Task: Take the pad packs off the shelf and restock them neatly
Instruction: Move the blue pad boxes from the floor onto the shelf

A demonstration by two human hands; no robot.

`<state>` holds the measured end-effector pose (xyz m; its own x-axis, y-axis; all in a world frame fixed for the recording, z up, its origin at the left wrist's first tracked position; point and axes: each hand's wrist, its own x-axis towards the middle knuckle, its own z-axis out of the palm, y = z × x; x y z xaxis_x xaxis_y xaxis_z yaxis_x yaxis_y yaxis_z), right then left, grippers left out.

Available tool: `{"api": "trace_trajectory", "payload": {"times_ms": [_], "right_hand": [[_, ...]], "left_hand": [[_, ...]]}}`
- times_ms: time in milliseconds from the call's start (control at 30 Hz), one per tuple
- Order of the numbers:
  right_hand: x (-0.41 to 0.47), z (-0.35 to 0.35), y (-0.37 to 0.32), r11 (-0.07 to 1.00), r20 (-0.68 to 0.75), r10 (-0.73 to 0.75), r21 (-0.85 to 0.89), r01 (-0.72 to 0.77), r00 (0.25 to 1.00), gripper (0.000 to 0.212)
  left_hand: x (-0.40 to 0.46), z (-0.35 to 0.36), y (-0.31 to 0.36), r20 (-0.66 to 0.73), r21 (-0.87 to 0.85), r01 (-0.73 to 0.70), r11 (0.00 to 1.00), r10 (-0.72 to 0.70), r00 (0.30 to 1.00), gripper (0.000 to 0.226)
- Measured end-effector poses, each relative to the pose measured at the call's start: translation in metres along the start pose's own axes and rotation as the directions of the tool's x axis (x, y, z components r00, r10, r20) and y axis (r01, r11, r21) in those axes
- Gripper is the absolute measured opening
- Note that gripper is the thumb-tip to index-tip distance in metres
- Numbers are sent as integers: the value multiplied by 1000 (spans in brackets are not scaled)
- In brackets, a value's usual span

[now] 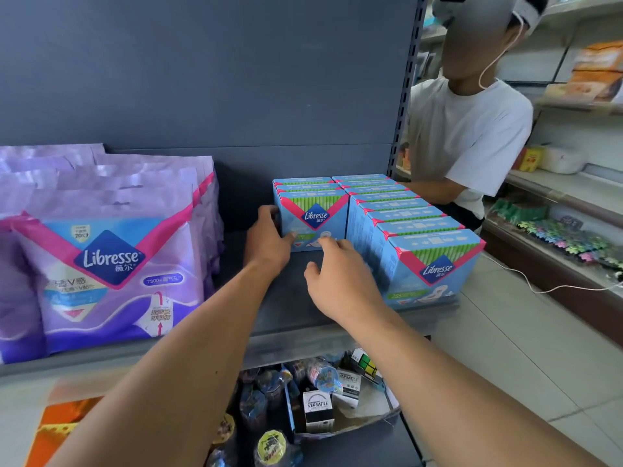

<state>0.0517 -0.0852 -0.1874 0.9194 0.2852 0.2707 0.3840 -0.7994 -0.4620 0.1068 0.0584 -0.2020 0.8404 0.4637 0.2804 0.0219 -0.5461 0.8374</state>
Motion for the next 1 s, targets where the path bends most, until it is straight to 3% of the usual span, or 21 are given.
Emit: {"api": "trace_trajectory", "payload": {"times_ms": [433,667,800,1000], "right_hand": [[-11,-5,-5,999,0,-17,40,17,1000,47],[-70,-57,-9,996,11,-84,-5,84,996,43],[-127,-95,3,992,32,-98,-79,100,995,45],[-223,-152,46,977,-16,-13,-213,9,1000,38]], "left_hand": [[-20,-9,12,-29,57,28,998,-26,999,57],[-109,-52,48,39,290,-187,939,184,982,37],[-168,-75,76,180,520,-404,753,366,913,32],[-263,-67,126,379,421,-638,644,515,769,28]]}}
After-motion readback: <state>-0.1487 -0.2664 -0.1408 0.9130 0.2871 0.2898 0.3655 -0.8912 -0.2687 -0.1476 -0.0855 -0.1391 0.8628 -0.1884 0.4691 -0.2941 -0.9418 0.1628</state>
